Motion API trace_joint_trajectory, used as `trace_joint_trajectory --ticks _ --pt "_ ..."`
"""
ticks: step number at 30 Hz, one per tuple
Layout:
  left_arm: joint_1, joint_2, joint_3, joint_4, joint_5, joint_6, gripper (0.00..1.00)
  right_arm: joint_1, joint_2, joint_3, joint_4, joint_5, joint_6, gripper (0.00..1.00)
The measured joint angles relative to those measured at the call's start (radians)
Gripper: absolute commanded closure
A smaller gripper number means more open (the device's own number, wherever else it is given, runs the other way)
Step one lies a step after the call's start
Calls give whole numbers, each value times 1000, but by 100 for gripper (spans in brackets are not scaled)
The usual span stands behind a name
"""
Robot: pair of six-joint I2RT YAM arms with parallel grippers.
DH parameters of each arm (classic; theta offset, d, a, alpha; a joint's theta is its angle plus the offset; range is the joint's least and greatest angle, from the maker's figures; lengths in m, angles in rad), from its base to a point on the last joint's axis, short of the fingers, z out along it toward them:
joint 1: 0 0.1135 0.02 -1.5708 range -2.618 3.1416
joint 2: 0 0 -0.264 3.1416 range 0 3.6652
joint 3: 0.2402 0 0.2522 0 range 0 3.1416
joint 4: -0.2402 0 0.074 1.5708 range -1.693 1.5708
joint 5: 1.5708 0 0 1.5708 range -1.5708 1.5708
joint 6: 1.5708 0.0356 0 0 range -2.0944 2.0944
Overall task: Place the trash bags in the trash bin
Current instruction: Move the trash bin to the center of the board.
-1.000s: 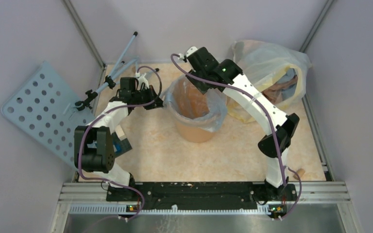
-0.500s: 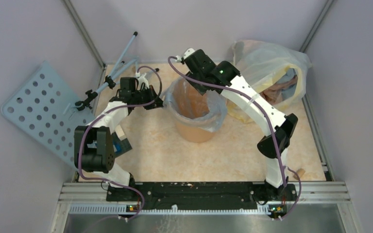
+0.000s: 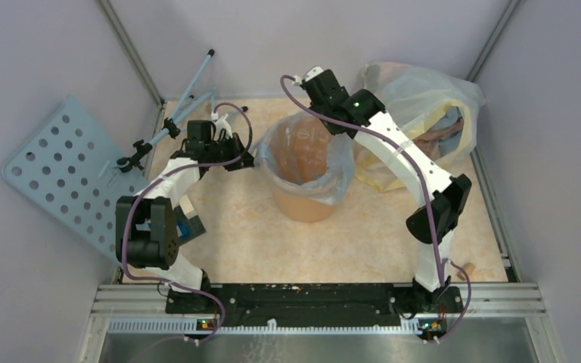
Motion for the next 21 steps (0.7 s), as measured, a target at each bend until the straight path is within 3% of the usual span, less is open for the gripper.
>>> trace_joint_trajectory --ticks 10,13,16,21 --pt "-2 1 0 2 1 0 100 -156 -141 -167 135 -187 66 98" --pt "-5 1 0 4 5 0 100 -199 -164 -236 176 -252 90 96" --pt "-5 1 0 4 4 -1 100 -226 -182 -321 217 -329 112 87" --pt "-5 1 -2 10 3 -5 100 -280 -223 -508 301 -469 179 80"
